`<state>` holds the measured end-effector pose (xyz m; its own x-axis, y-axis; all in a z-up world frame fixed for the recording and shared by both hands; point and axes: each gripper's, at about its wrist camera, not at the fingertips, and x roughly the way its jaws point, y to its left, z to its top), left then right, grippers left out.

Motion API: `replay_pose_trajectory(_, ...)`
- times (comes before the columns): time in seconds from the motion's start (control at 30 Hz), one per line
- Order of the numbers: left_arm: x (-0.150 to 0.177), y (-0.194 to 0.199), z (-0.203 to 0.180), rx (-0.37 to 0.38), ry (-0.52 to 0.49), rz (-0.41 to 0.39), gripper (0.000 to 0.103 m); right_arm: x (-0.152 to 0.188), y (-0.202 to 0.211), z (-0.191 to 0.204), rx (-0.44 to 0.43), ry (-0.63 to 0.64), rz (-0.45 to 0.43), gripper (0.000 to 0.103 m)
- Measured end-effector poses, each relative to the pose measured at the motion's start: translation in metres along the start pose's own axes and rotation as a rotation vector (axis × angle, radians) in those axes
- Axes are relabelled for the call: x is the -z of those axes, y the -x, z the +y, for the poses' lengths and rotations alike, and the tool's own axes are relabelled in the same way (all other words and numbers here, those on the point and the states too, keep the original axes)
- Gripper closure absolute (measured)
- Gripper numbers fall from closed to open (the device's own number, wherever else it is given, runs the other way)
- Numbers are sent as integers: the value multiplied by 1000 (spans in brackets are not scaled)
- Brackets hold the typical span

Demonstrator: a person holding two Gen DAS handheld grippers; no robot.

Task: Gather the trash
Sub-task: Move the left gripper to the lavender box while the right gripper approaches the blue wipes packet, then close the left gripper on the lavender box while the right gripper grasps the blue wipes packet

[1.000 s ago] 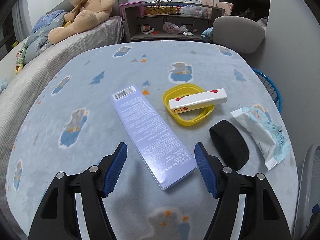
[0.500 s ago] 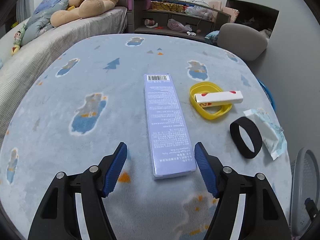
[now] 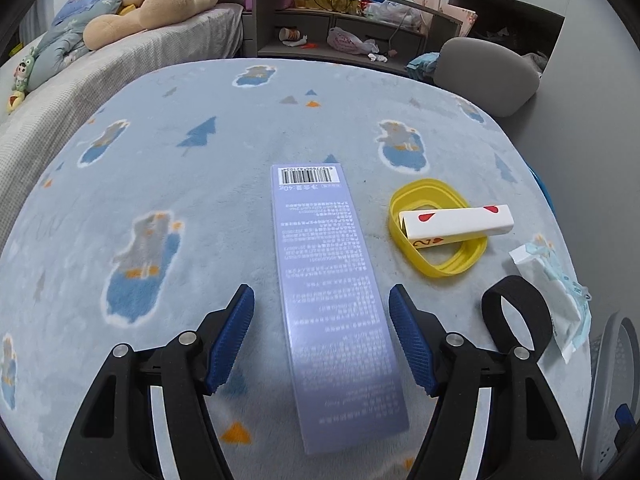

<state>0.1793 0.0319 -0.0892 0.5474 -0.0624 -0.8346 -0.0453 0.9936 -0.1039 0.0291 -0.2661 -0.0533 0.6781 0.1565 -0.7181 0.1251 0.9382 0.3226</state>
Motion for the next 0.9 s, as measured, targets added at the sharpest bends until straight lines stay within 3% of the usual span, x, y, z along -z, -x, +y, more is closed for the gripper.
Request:
replay_pose_trajectory(0.07,-1,-5,-2,1,-12,7,36,-8,-6,7,-6,20,0,14)
replay_pose_trajectory(0.13,0,-7,-2,1,-20,7,49,-14,-11,15,-13,44,1,14)
replay_pose_trajectory(0.3,1,-5,1,22,-22,-8,58,-32,-26,34,-30,104,8,14)
replay_pose_trajectory(0.6,3,19,-4,34,-58,-129,59,-64,-70,59,-8,227,61,14)
replay_pose_trajectory(0.9,2,23,-2,74,-50,-138,59,-77,-119,71,61,290,153,20)
